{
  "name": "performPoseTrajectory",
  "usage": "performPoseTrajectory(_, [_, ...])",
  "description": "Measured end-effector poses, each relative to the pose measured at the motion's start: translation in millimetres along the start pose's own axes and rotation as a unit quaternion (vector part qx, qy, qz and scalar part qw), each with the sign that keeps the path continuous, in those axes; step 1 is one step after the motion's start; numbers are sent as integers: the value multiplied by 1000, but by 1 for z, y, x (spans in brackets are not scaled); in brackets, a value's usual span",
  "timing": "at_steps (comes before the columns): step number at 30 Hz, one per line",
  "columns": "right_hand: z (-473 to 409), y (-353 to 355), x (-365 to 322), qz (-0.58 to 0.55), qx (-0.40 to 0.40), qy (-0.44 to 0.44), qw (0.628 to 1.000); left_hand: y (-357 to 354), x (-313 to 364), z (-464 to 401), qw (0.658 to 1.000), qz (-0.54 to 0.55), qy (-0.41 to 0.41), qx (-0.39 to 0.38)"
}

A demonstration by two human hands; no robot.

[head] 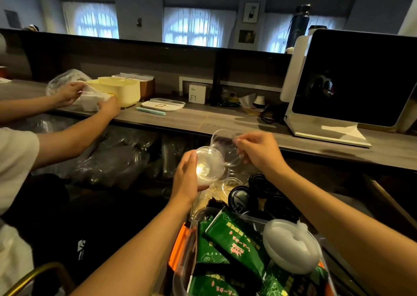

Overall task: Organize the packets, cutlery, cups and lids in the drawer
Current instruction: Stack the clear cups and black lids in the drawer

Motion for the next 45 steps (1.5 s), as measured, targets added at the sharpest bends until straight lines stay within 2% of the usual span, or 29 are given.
performPoseTrajectory(2, [-1,-17,5,22,-30,-10,999,0,1,1,1000,20,5,7])
performPoseTrajectory(8, [-5,-34,15,55,-10,-20,998,-2,3,2,1000,8,-13,-1])
performPoseTrajectory(12, [-7,-36,14,115,6,3,993,-1,2,1,1000,-11,-21,-19])
performPoseTrajectory(14, [-9,-42,15,111,-22,2,994,0,2,1,1000,-4,-23,-20])
performPoseTrajectory(17, [-10,-60,19,18,-102,-18,994,1,3,2,1000,11,-19,-12])
performPoseTrajectory(20, [-8,-74,18,-133,-126,-55,981,3,3,3,999,47,-14,5])
performPoseTrajectory(27, [-20,-88,29,-78,-83,-26,993,5,-2,0,1000,30,-3,1])
performPoseTrajectory(29, [-21,-87,30,-82,-98,-42,991,6,-3,0,999,33,4,9])
performPoseTrajectory(33, [-22,-67,44,-256,-161,-161,939,7,-1,2,995,82,4,51])
performPoseTrajectory(34, [-22,-61,51,-243,-162,-179,940,10,-2,3,991,107,3,75])
performPoseTrajectory(35, [-21,-57,57,-179,-170,-187,951,12,-3,3,987,130,0,95])
performPoseTrajectory(36, [-20,-55,65,-77,-194,-187,960,14,-3,3,983,146,-4,109])
performPoseTrajectory(38, [-17,-59,78,85,-275,-168,943,16,-6,3,980,157,-16,124])
performPoseTrajectory(41, [-15,-73,81,118,-382,-112,910,18,-5,4,977,153,-35,142])
performPoseTrajectory(45, [-17,-81,78,140,-422,-65,893,19,-5,4,974,162,-27,157])
Point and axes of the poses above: each hand's wrist, its own z-axis away from the middle knuckle, its own y-axis out of the back of the hand, x = y × z, the point moved 3 cm from there along -z, towards the middle knuckle, and after that the axes turned 11 degrees about -x, right-handed, at the moved point
